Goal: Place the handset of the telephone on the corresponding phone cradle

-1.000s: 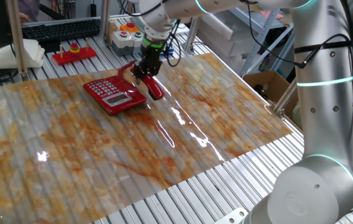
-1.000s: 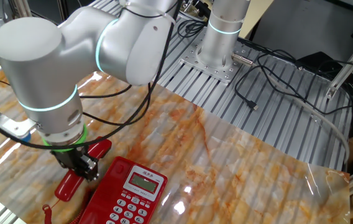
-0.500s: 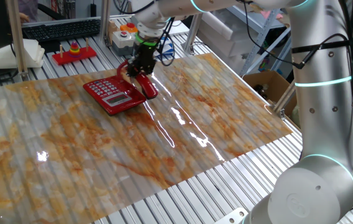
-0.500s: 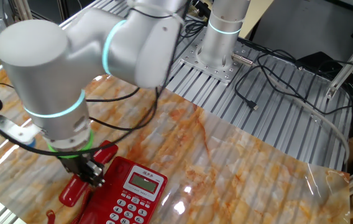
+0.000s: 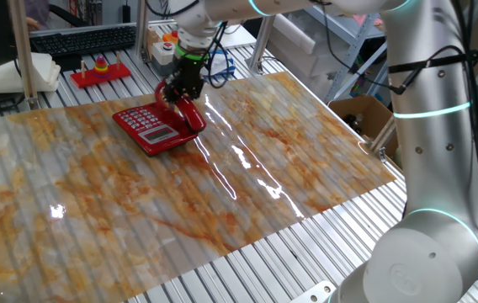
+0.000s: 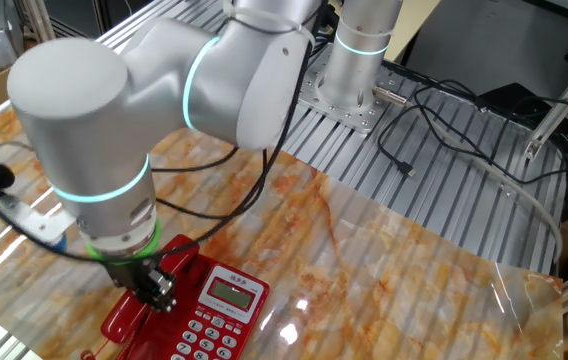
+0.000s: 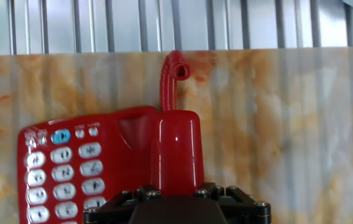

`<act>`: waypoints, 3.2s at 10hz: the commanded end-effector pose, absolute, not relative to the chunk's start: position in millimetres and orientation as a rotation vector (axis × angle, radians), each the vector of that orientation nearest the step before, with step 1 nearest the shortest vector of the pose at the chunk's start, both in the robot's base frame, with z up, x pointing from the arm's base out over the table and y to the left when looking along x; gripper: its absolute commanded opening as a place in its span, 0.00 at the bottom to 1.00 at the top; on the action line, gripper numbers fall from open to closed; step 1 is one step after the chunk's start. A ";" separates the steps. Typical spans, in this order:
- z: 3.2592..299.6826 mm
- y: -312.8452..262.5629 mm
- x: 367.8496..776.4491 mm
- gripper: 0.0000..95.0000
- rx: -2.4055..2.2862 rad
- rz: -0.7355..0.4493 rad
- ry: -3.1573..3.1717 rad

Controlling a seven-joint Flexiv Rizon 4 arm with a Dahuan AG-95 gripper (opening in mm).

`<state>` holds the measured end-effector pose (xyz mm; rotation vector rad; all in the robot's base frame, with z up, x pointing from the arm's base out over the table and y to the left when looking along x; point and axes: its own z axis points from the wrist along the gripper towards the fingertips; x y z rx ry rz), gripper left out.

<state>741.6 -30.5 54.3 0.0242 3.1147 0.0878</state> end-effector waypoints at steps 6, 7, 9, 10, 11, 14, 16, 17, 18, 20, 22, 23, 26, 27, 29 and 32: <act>49.3 -3.3 758.4 0.00 -0.002 0.105 3.112; 49.6 -2.2 758.2 0.00 -0.005 0.103 3.112; 49.6 -2.1 758.2 0.00 -0.007 0.109 3.113; 49.7 -2.1 758.2 0.00 -0.001 0.109 3.112; 49.6 -2.1 758.1 0.00 0.014 0.106 3.112; 49.5 -1.9 757.9 0.40 0.035 0.089 3.113; 49.4 -1.7 757.7 0.40 0.043 0.089 3.113; 49.5 -1.3 757.5 0.60 0.043 0.089 3.113; 49.6 -0.9 757.2 0.60 0.043 0.088 3.113; 50.2 1.0 756.4 0.60 0.042 0.088 3.113; 50.9 3.0 755.4 0.60 0.047 0.087 3.114; 51.2 3.4 755.2 0.60 0.057 0.087 3.113; 51.5 3.7 755.0 0.60 0.072 0.085 3.113; 51.4 3.9 754.9 0.60 0.080 0.086 3.116; 51.2 4.0 754.7 0.40 0.081 0.086 3.116; 54.0 3.2 753.9 0.00 0.087 0.088 3.123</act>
